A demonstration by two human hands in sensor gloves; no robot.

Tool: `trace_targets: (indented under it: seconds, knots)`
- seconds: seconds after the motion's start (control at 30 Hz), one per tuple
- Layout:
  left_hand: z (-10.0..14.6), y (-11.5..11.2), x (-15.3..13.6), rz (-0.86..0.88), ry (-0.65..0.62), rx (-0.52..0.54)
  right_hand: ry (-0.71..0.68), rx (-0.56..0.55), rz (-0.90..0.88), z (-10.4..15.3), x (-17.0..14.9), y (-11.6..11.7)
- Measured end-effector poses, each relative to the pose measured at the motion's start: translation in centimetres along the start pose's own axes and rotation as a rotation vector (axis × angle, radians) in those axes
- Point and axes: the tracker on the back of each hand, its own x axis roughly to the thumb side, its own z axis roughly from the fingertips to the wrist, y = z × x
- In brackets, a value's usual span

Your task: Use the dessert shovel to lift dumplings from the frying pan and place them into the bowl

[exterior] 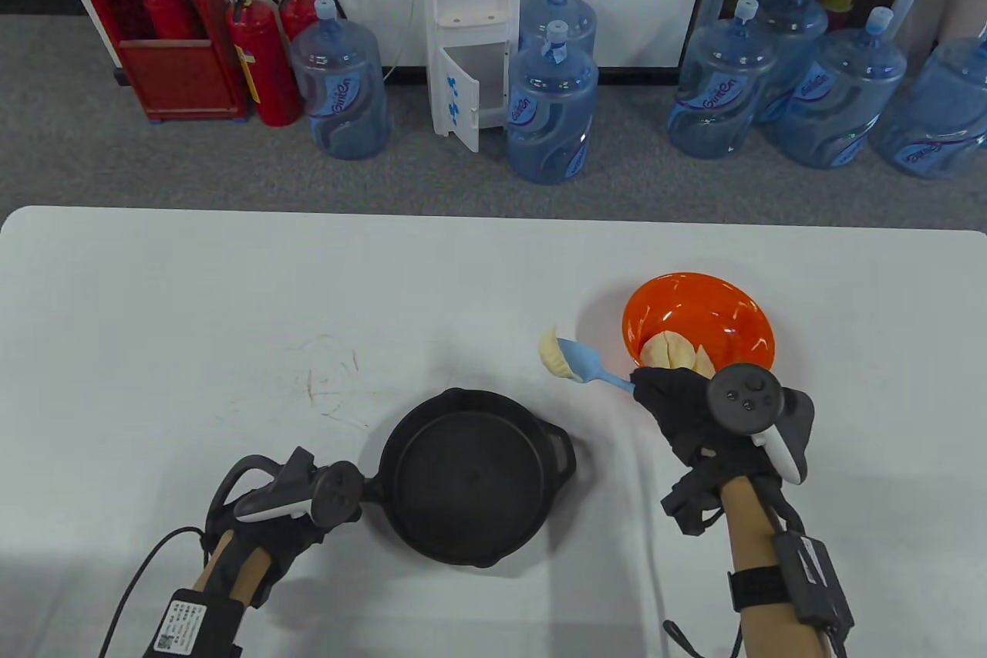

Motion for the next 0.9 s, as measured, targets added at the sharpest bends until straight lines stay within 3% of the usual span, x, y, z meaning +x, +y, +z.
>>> trace_targets:
  seconds: [0.63, 0.9]
  knots:
    - [0.0, 0.0, -0.1, 0.009, -0.002, 0.002, 0.299, -0.200, 0.031, -0.9, -5.8, -2.8]
    - [0.0, 0.0, -0.1, 0.015, -0.001, 0.003, 0.435, -0.260, 0.135, -0.9, -8.0, -3.7]
